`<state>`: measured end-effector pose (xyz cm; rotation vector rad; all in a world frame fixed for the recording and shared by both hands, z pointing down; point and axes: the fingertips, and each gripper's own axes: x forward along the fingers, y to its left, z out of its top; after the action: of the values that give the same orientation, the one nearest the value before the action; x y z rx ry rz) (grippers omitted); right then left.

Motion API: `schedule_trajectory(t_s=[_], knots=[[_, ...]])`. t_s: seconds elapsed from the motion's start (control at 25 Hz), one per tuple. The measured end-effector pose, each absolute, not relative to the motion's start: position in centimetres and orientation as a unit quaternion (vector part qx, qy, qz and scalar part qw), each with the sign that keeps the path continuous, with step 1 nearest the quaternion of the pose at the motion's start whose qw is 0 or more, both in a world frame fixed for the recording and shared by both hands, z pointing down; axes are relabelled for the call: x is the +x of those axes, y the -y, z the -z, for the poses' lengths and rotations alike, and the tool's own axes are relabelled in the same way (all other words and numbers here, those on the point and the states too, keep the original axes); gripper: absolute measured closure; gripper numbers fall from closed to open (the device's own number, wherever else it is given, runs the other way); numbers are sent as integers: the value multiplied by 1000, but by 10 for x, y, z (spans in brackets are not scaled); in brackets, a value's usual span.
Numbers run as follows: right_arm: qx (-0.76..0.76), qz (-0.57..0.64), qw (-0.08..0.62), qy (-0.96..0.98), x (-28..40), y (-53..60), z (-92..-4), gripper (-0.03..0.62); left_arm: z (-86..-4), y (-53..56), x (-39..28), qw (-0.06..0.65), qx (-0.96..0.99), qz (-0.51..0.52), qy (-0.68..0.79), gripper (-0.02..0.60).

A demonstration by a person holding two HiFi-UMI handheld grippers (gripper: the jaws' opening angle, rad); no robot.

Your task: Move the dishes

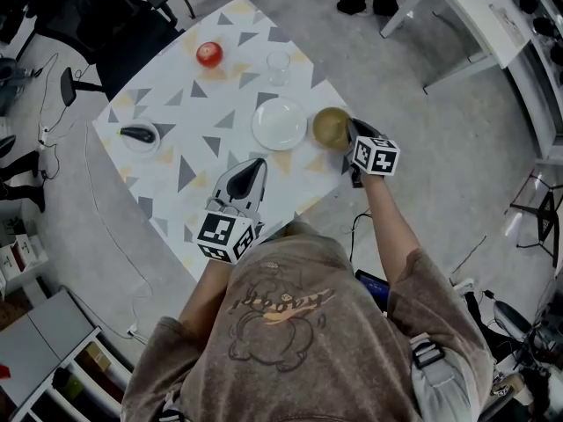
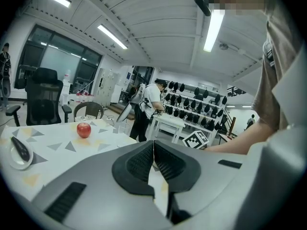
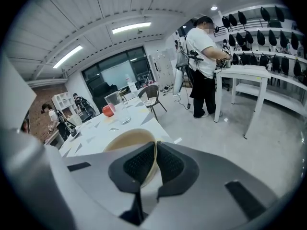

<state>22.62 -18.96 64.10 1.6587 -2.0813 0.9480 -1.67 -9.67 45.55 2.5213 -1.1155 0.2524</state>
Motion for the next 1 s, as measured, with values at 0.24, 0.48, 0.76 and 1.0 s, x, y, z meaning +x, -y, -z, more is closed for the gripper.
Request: schedule_trajectory(t_s=[0.24, 0.48, 0.76, 1.0], knots=[[583, -313, 173, 730, 226, 189, -644, 565, -456, 95, -14, 186, 896, -92, 393, 561], [584, -306, 181, 730, 228, 192, -644, 526, -456, 95, -12, 186, 897, -92, 389, 561], [583, -275, 182, 743, 229, 203, -619, 488, -452, 96, -11, 187, 899, -83, 388, 561], [578, -232, 155, 767, 219, 212, -568, 488, -444, 98, -8, 183, 901, -67, 387, 561]])
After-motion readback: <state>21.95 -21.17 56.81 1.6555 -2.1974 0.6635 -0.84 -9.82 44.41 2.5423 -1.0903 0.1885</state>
